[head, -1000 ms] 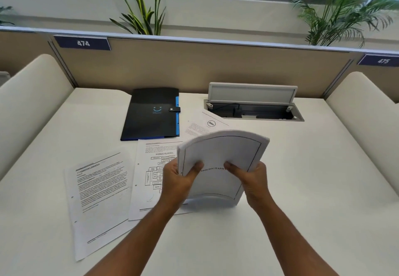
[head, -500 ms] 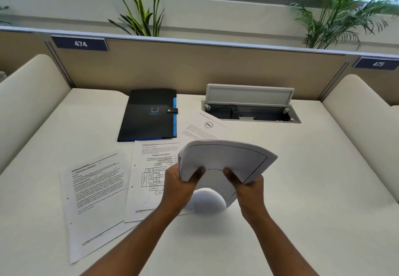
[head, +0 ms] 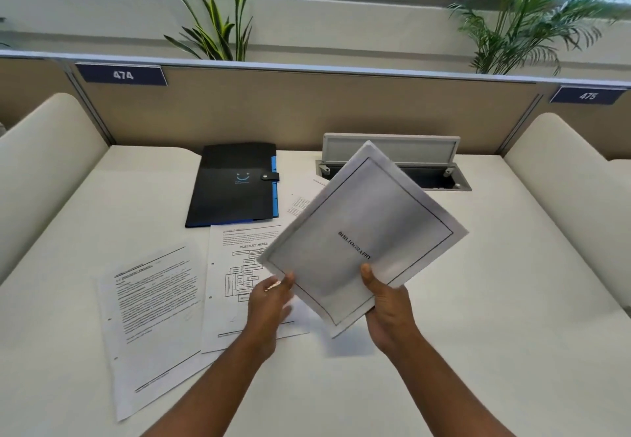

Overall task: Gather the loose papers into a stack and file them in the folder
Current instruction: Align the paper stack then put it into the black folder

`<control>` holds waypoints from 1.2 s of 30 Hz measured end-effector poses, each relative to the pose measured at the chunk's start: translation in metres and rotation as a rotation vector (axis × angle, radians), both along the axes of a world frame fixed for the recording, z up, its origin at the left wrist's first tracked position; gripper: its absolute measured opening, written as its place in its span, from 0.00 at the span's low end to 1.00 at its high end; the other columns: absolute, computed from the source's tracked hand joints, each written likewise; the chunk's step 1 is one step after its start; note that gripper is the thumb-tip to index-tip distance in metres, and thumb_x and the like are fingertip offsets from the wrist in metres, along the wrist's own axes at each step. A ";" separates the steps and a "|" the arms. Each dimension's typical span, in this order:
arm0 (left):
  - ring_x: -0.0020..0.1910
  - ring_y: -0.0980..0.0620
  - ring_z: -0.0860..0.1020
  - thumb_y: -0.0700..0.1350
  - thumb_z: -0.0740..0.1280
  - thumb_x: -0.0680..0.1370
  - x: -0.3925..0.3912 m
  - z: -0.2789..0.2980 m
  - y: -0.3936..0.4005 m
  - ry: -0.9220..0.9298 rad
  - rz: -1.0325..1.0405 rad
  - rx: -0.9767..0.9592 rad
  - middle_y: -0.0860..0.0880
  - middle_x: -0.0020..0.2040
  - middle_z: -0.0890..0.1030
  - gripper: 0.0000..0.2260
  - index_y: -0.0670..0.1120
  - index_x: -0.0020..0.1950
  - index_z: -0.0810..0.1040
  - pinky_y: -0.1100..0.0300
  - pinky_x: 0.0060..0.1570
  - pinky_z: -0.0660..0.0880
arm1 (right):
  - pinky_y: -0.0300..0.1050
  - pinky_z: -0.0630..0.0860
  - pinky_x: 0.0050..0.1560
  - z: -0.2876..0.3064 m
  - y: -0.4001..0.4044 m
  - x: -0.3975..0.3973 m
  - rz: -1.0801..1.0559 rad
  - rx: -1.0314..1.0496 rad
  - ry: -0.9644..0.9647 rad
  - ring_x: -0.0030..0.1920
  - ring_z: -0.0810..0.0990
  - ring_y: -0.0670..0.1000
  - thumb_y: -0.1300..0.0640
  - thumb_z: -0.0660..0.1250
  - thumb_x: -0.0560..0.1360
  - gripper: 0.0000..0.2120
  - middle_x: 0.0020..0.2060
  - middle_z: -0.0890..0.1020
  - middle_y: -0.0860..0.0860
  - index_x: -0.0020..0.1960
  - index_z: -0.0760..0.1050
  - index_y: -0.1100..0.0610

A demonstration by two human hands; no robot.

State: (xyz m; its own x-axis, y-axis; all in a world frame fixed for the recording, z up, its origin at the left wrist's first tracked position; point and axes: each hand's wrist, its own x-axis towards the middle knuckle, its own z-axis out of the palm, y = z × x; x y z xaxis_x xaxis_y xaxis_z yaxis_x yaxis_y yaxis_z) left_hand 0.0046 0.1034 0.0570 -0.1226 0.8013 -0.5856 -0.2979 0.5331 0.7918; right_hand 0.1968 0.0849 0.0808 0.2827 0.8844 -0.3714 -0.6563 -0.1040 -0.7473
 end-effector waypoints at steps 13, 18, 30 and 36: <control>0.58 0.47 0.79 0.48 0.70 0.78 -0.036 0.020 0.022 0.299 0.062 0.342 0.49 0.61 0.80 0.19 0.51 0.68 0.72 0.45 0.60 0.77 | 0.50 0.81 0.52 0.041 0.034 0.092 0.148 0.107 -0.362 0.52 0.86 0.54 0.61 0.74 0.74 0.16 0.56 0.88 0.56 0.61 0.84 0.55; 0.54 0.45 0.80 0.49 0.68 0.79 -0.030 0.035 0.023 0.496 0.134 0.445 0.48 0.58 0.81 0.15 0.49 0.65 0.73 0.48 0.53 0.80 | 0.44 0.84 0.48 0.038 0.031 0.087 0.199 0.187 -0.697 0.47 0.88 0.56 0.58 0.80 0.67 0.12 0.47 0.89 0.56 0.50 0.87 0.57; 0.61 0.47 0.76 0.59 0.63 0.75 -0.009 0.004 -0.010 0.522 0.059 0.472 0.49 0.61 0.77 0.26 0.48 0.69 0.70 0.69 0.51 0.75 | 0.50 0.81 0.53 -0.024 -0.004 0.039 0.140 0.080 -0.818 0.50 0.86 0.48 0.64 0.76 0.76 0.13 0.48 0.88 0.46 0.56 0.85 0.50; 0.66 0.49 0.73 0.57 0.61 0.77 -0.002 0.012 -0.005 0.548 0.111 0.531 0.48 0.67 0.75 0.26 0.46 0.72 0.67 0.66 0.59 0.71 | 0.35 0.81 0.50 -0.011 -0.004 0.032 -0.017 0.122 -0.826 0.50 0.86 0.42 0.59 0.75 0.77 0.11 0.47 0.88 0.40 0.51 0.84 0.43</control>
